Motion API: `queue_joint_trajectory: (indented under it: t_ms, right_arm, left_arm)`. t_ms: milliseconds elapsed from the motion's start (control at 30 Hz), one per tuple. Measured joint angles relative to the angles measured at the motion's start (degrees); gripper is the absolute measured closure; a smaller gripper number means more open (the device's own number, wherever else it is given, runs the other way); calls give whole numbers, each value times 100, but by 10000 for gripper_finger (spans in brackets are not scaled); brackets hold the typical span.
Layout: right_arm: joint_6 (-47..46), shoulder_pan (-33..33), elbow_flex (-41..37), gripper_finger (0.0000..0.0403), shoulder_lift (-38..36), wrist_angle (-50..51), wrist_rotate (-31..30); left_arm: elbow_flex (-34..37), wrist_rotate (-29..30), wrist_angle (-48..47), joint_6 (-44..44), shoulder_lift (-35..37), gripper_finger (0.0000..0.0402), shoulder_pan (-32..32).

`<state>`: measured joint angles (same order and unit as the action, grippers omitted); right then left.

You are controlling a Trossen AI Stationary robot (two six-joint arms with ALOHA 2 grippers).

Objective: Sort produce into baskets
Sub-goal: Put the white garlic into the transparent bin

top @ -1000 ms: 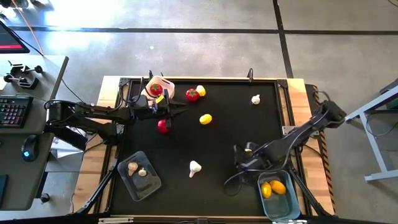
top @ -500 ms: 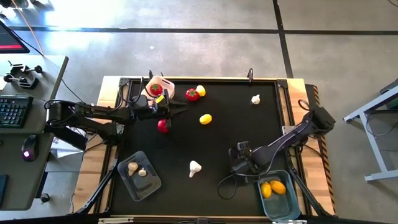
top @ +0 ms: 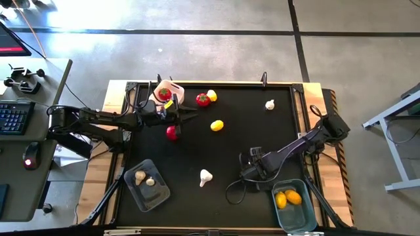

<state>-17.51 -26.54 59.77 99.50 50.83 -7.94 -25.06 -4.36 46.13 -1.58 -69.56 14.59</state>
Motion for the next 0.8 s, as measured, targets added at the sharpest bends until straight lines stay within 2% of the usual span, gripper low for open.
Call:
queue_joint_trajectory:
  t_ms: [100,200,333,500,667,800]
  right_arm:
    - [16,90,0,305,-57,-35,0]
    - [-41,213,0,322,-301,-97,-4]
    - [-11,458,0,320,-784,-473,-204]
    - [380,1066,0,313,-1221,-1616,-227]
    - [922,1725,0,315,-1217,-3029,446]
    - [1353,2124,0,315,-1209,-3914,1005]
  left_arm:
    - [-2,-9,-11,-4,2,312,0]
    - [-4,-169,-40,-15,2,312,-1]
    - [-4,-294,-168,-197,2,312,-2]
    - [-4,-403,-401,-209,2,312,-2]
    - [-4,-1001,-673,-505,2,312,-42]
    - [-4,-1045,-886,-839,4,305,-198]
